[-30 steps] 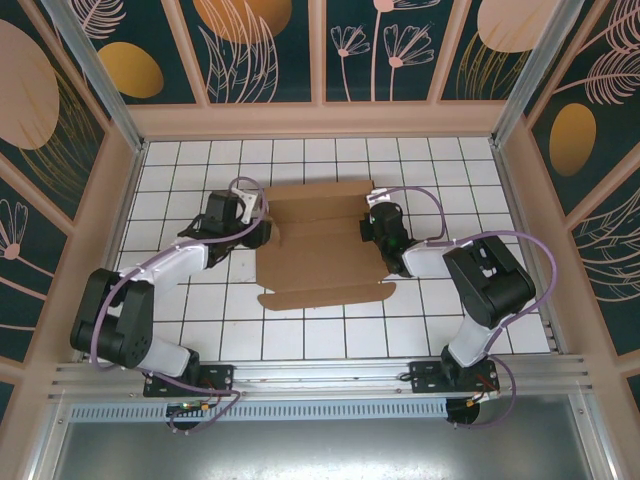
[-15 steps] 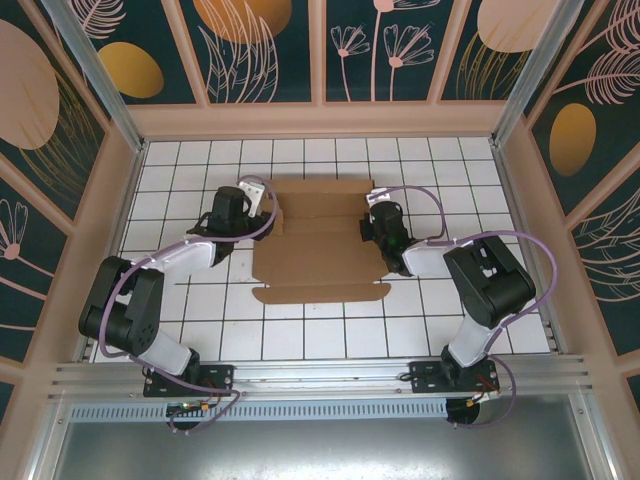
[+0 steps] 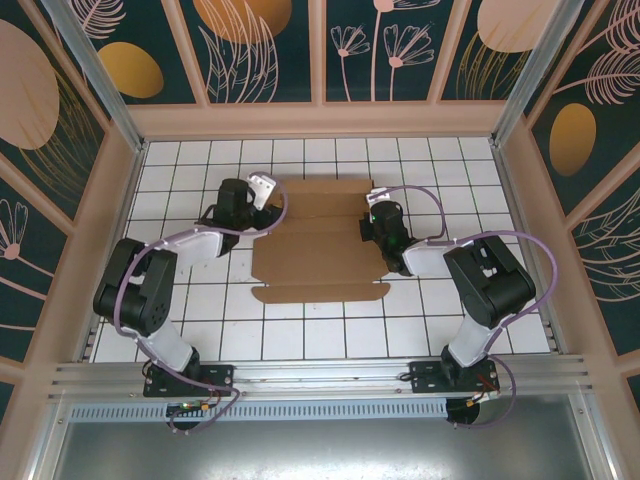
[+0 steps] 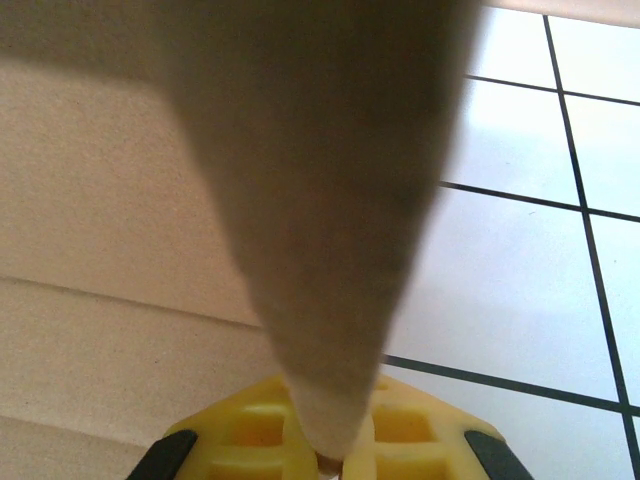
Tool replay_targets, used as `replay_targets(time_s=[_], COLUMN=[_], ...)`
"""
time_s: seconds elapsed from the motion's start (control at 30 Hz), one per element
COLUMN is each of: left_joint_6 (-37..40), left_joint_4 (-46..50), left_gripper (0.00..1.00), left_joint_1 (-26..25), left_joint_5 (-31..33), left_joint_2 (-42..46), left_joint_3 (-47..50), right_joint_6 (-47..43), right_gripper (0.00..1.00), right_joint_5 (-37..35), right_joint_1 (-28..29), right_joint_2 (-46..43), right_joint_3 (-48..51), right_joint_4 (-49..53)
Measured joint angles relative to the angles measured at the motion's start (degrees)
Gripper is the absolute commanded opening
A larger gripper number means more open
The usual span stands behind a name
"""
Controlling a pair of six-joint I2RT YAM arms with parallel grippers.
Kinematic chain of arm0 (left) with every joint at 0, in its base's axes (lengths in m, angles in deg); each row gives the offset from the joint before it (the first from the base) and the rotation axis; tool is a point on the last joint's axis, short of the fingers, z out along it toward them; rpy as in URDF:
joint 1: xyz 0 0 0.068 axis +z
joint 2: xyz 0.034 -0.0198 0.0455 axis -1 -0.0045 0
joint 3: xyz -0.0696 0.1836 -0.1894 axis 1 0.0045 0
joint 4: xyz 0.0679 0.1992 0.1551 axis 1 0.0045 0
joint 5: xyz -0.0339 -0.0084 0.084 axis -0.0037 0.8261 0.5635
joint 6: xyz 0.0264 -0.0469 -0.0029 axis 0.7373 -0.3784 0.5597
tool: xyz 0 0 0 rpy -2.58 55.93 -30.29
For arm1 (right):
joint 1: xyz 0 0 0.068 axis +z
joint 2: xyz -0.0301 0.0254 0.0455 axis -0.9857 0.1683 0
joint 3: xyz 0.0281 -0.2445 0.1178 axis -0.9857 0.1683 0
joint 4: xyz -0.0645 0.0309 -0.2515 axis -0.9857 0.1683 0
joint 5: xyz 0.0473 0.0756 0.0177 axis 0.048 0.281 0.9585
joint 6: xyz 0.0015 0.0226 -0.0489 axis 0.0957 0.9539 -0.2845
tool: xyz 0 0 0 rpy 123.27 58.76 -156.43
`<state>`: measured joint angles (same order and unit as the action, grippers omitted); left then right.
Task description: Fold the paper box
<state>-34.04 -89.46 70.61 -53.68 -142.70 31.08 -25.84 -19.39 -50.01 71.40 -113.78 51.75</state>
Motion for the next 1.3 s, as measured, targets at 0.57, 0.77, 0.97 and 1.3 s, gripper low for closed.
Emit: replay_targets(time_s=[0.57, 0.77, 0.97, 1.3], left_joint_6=[-3.37, -6.10, -9.14, -13.42], left_joint_4=[3.85, 4.04, 4.22, 5.95], left_gripper=[0.16, 0.05, 0.00, 0.02], left_joint_1=[1.55, -0.02, -3.13, -5.09], left_joint_5=[-1.11, 3.37, 10.29, 15.04], left_joint_2=[-3.04, -2.89, -2.08, -1.84], left_joint_3=[-5.53, -5.53, -5.40, -5.77], right_joint_6=[0.20, 1.73, 4.55, 7.58], right_gripper=[0.06, 0.03, 0.00, 0.00], right_joint_5=[0.59, -0.09, -2.27, -3.19], right_joint_1=[-0.04, 0.09, 0.35, 1.29], right_joint_2=[0.00, -0.02, -1.27, -3.17], right_joint_3=[-0.55, -1.01, -1.03, -1.05], right_joint_4=[0.94, 1.88, 4.42, 7.91])
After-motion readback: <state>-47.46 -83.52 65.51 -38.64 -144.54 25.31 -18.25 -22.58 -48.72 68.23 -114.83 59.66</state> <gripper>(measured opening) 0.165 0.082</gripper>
